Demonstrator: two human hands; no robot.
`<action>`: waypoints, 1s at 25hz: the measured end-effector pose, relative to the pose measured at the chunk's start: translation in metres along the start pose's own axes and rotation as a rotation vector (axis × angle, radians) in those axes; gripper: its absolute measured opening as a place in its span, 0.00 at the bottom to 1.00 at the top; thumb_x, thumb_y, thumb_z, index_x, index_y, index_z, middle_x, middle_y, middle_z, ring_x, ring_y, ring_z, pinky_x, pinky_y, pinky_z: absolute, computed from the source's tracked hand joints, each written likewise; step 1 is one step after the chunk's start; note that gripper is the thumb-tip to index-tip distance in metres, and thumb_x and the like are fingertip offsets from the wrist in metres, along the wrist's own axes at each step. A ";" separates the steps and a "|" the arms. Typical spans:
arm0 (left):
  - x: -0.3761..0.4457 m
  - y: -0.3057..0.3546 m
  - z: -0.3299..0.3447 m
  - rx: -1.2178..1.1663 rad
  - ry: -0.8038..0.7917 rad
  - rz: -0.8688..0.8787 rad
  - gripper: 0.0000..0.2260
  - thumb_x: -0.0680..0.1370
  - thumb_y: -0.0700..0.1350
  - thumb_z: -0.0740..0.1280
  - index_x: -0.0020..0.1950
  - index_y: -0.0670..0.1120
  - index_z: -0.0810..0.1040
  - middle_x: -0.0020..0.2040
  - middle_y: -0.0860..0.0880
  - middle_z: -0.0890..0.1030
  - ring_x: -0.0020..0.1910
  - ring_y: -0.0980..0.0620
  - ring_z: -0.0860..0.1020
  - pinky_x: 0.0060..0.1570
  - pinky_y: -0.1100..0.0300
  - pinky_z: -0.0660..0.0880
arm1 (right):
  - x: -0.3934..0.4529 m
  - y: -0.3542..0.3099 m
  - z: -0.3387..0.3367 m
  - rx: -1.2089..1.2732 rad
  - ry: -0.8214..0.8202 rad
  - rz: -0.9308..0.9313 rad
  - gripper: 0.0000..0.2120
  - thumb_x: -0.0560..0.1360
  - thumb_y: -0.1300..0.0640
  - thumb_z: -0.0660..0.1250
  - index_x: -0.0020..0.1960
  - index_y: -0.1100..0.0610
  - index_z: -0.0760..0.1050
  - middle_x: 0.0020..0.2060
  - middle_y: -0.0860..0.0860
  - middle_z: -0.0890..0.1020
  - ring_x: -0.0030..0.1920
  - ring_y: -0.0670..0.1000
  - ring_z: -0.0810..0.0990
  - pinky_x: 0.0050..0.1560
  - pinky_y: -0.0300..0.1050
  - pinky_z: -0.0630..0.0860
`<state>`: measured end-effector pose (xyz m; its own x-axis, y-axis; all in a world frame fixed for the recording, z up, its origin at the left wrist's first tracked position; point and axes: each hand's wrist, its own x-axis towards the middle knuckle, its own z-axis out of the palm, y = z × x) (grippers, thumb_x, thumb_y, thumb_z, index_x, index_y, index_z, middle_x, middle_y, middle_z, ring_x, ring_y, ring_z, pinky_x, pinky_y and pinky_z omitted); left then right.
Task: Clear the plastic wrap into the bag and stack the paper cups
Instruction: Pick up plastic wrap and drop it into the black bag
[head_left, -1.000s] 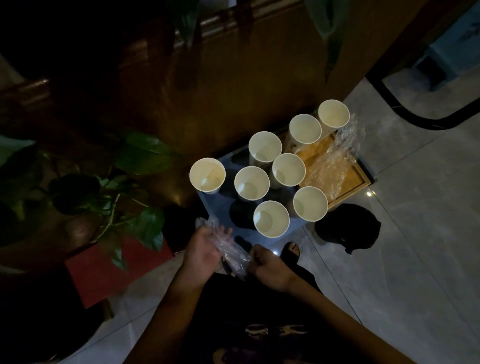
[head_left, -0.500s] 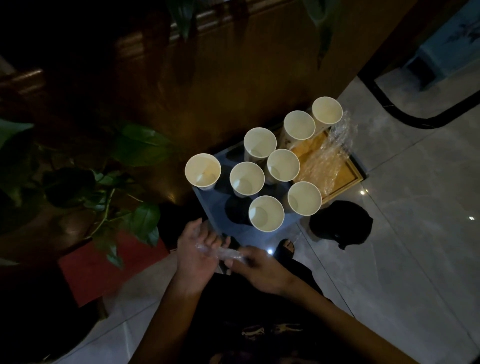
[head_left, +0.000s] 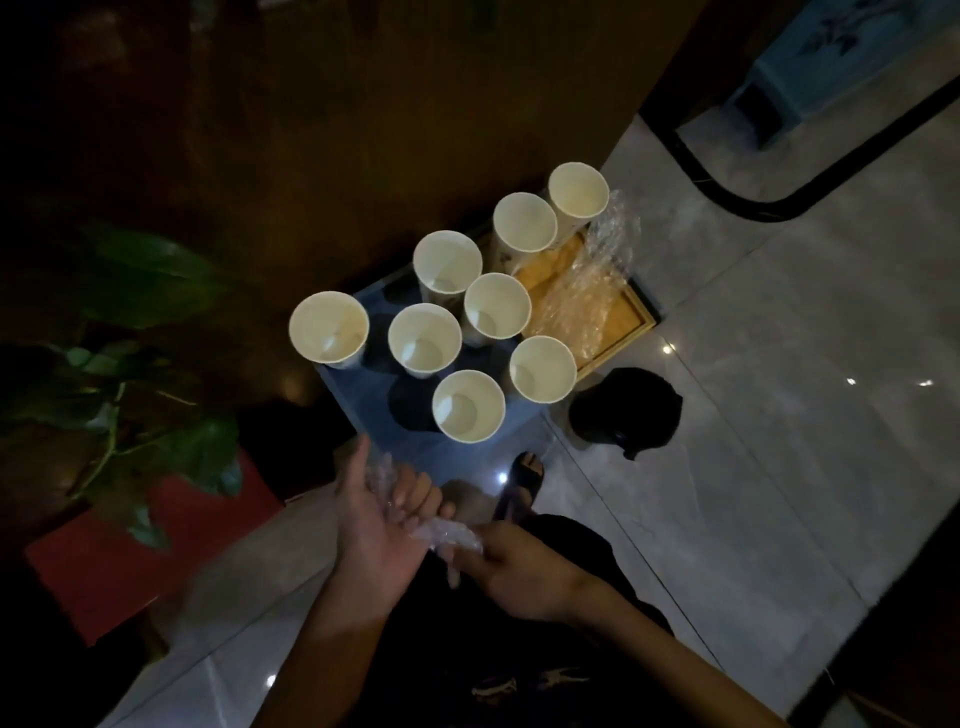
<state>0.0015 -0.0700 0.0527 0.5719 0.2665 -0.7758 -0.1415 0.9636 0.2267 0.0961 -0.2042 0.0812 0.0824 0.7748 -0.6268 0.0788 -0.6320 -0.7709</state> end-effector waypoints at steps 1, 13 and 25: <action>0.001 -0.005 0.006 0.033 0.002 -0.018 0.30 0.78 0.63 0.60 0.22 0.47 0.61 0.18 0.49 0.58 0.20 0.52 0.57 0.33 0.54 0.65 | -0.005 0.004 0.000 -0.032 0.033 0.012 0.13 0.83 0.46 0.60 0.42 0.40 0.77 0.38 0.43 0.81 0.42 0.35 0.78 0.51 0.32 0.72; -0.008 -0.131 0.121 0.148 -0.114 0.059 0.23 0.79 0.49 0.58 0.23 0.49 0.60 0.19 0.51 0.57 0.17 0.54 0.56 0.18 0.62 0.62 | -0.098 0.089 -0.086 -0.066 0.142 -0.095 0.29 0.82 0.37 0.53 0.38 0.55 0.79 0.33 0.47 0.80 0.36 0.41 0.78 0.46 0.38 0.73; -0.003 -0.287 0.237 0.817 -0.156 0.301 0.13 0.72 0.45 0.63 0.29 0.42 0.69 0.26 0.44 0.69 0.28 0.47 0.71 0.38 0.54 0.78 | -0.223 0.169 -0.179 0.717 0.361 -0.096 0.14 0.75 0.48 0.65 0.32 0.49 0.74 0.25 0.47 0.70 0.26 0.46 0.68 0.29 0.41 0.62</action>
<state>0.2316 -0.3518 0.1295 0.7157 0.4432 -0.5398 0.2834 0.5220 0.8044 0.2685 -0.4866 0.1105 0.4326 0.6954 -0.5738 -0.5447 -0.3055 -0.7810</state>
